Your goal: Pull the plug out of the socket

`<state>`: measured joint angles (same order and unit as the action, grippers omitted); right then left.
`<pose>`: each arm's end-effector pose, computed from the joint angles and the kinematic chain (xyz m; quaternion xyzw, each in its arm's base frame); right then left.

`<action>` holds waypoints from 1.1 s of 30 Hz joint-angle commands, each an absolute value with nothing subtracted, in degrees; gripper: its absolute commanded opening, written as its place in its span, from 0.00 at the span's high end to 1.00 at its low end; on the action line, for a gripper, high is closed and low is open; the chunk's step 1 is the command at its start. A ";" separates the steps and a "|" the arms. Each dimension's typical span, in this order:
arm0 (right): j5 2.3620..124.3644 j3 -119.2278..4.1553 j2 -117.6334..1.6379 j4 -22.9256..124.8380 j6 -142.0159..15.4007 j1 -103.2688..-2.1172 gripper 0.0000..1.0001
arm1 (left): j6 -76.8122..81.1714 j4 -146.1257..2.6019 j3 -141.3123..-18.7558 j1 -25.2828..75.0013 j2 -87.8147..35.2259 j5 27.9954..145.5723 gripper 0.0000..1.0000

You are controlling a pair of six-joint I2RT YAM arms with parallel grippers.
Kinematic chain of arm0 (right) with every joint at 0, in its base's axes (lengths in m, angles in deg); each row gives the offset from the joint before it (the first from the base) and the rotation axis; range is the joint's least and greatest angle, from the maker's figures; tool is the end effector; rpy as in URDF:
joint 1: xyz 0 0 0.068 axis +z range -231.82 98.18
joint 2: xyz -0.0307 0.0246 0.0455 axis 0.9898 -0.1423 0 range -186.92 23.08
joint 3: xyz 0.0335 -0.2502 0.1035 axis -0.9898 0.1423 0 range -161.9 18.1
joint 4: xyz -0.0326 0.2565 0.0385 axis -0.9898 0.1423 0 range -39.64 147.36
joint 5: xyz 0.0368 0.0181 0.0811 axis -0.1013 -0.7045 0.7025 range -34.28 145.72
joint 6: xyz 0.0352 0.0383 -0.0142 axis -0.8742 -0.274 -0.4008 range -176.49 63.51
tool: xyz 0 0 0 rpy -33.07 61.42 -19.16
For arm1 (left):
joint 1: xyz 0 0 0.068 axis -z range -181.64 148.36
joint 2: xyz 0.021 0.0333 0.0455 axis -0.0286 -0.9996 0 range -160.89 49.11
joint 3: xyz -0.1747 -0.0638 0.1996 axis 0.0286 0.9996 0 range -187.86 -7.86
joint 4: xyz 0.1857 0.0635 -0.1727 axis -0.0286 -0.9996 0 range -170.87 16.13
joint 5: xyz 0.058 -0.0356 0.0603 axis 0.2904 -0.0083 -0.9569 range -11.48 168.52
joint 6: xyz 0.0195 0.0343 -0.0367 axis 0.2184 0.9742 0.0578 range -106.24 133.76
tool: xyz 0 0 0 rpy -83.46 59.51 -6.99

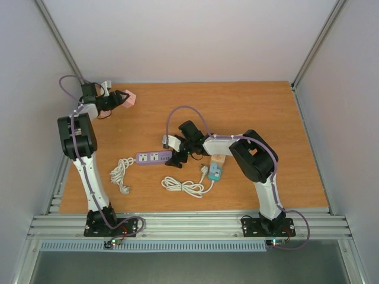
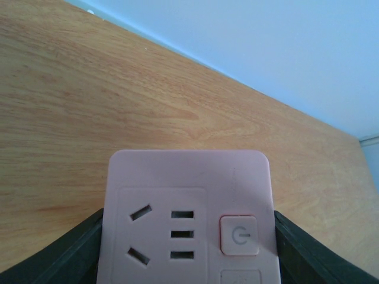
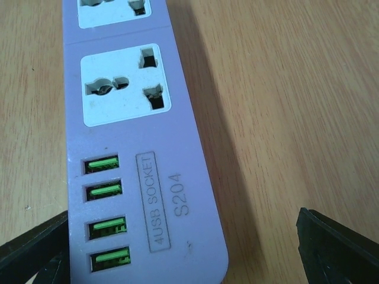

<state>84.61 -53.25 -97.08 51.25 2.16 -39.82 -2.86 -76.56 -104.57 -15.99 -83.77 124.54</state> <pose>0.3058 0.2986 0.1167 -0.7546 0.5143 0.1834 0.3640 0.5002 0.1016 0.1489 -0.0591 0.8452 -0.3604 0.3901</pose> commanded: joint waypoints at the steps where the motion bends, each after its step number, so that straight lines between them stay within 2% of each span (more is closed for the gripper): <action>1: 84.37 -53.71 -94.31 50.80 1.27 -39.94 0.01 | -5.01 -72.68 -108.24 -15.24 -85.61 124.46 0.51; 3: 84.31 -53.75 -94.17 50.78 1.26 -39.90 0.01 | -5.04 -73.10 -109.18 -14.98 -86.30 123.80 0.48; 11: 84.20 -53.71 -93.76 51.03 1.43 -39.96 0.01 | -4.13 -79.09 -112.22 -14.78 -88.15 118.08 0.28; 14: 84.27 -53.71 -93.60 51.10 1.46 -39.93 0.01 | -3.91 -80.75 -113.01 -14.79 -88.87 117.21 0.25; 17: 84.30 -53.86 -93.55 51.39 1.51 -39.93 0.01 | -3.91 -81.95 -113.78 -14.80 -89.25 116.44 0.16; 33: 84.42 -54.23 -93.59 52.21 1.64 -39.96 0.02 | 1.12 -86.76 -113.40 -15.33 -84.83 104.98 0.20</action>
